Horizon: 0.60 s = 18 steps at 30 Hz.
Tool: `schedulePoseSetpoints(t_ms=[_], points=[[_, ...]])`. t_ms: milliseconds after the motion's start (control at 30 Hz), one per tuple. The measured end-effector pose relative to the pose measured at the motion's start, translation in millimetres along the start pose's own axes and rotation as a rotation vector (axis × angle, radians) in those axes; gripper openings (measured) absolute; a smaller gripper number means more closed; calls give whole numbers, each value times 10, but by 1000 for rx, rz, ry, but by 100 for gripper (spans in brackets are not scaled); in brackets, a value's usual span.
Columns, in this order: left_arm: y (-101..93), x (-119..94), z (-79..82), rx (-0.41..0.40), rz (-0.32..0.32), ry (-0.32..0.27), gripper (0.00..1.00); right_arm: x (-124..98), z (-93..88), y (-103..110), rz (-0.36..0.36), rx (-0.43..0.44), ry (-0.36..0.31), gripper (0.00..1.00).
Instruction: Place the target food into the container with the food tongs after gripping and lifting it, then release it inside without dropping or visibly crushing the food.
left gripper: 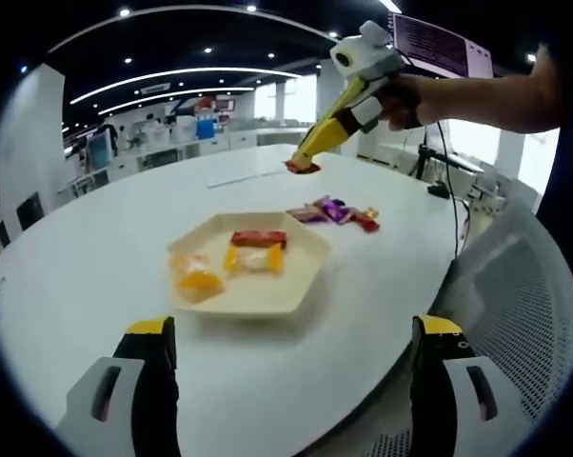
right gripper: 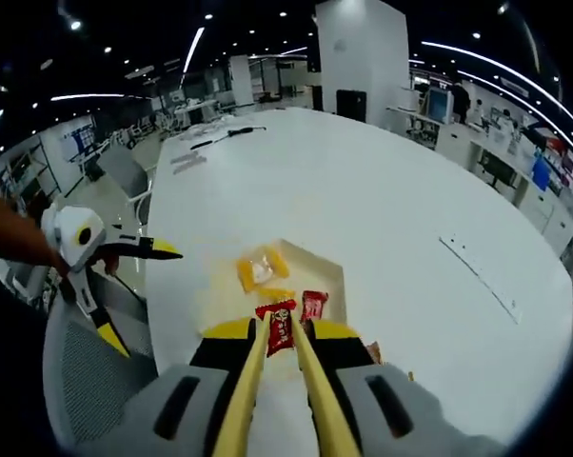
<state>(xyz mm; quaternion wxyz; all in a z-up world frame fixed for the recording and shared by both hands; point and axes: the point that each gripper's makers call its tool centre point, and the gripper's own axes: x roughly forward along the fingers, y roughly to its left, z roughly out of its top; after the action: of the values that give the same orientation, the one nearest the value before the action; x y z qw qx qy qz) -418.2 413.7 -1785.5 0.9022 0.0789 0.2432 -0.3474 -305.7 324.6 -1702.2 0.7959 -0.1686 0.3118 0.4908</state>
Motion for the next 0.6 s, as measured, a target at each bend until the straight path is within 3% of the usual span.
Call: schedulePoseSetpoints(t_ms=[300,600], points=[[-7,-3,15,4,-1,-2,100,285,376,332,52,-73,-3,20],[1,-3,13,3,1,-2,100,368,374,347,57,-75,13,20]])
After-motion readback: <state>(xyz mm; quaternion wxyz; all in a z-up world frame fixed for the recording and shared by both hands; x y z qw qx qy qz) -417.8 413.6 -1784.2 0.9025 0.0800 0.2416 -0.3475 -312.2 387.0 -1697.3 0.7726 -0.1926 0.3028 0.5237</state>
